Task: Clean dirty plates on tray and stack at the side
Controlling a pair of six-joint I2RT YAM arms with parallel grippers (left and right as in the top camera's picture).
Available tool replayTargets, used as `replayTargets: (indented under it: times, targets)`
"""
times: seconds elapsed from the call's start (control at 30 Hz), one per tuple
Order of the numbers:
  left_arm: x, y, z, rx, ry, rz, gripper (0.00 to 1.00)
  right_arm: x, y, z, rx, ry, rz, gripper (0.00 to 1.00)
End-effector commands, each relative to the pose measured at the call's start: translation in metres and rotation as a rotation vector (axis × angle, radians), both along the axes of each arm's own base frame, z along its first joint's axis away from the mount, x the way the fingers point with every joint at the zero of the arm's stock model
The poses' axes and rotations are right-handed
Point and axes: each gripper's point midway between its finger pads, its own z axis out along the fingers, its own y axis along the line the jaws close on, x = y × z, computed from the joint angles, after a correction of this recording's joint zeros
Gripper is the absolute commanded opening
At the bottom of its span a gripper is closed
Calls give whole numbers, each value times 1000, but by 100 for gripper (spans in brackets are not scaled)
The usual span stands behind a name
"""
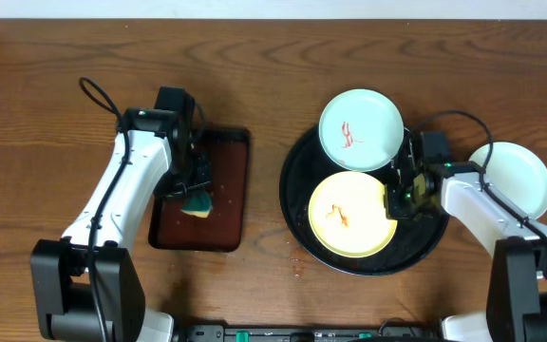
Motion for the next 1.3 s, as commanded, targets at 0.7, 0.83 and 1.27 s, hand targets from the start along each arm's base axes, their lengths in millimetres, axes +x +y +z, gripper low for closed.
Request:
replayTargets:
  times: [0.7, 0.83, 1.27]
  targets:
    - [1, 8, -77, 30, -92, 71, 8, -4, -6, -12, -38, 41, -45, 1]
    - [-7, 8, -98, 35, -52, 90, 7, -4, -6, -12, -38, 41, -45, 1]
    - [-10, 5, -76, 27, 88, 92, 7, -4, -6, -12, -38, 41, -45, 1]
